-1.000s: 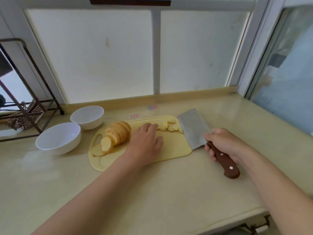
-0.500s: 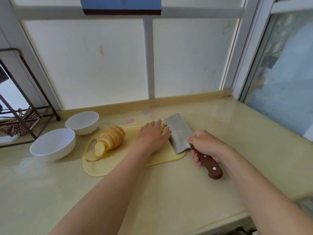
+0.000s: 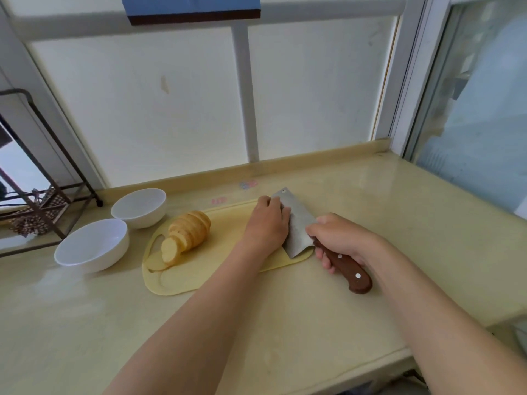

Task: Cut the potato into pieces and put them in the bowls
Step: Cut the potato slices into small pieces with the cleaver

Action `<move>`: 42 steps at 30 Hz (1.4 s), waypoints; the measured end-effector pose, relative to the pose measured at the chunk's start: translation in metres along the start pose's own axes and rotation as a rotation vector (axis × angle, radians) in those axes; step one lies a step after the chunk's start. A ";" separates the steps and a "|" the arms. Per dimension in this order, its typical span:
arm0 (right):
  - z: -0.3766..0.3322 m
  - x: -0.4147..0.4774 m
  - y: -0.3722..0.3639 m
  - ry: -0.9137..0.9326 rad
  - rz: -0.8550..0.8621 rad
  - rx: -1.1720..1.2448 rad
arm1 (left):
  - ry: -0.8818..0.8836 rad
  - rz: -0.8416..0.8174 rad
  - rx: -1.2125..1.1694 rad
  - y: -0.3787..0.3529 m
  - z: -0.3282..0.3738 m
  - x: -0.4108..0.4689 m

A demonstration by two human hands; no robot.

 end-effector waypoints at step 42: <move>-0.051 -0.006 -0.001 0.185 -0.103 0.114 | -0.085 0.115 0.071 0.062 0.021 0.025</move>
Point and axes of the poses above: each hand's wrist, its own x-axis towards the middle knuckle, its own y-axis out of the back of the hand, z = x × y, the point moved 5 cm from there along x, towards the middle knuckle, and after that the axes turned 12 degrees about -x, right-handed, at the moved point
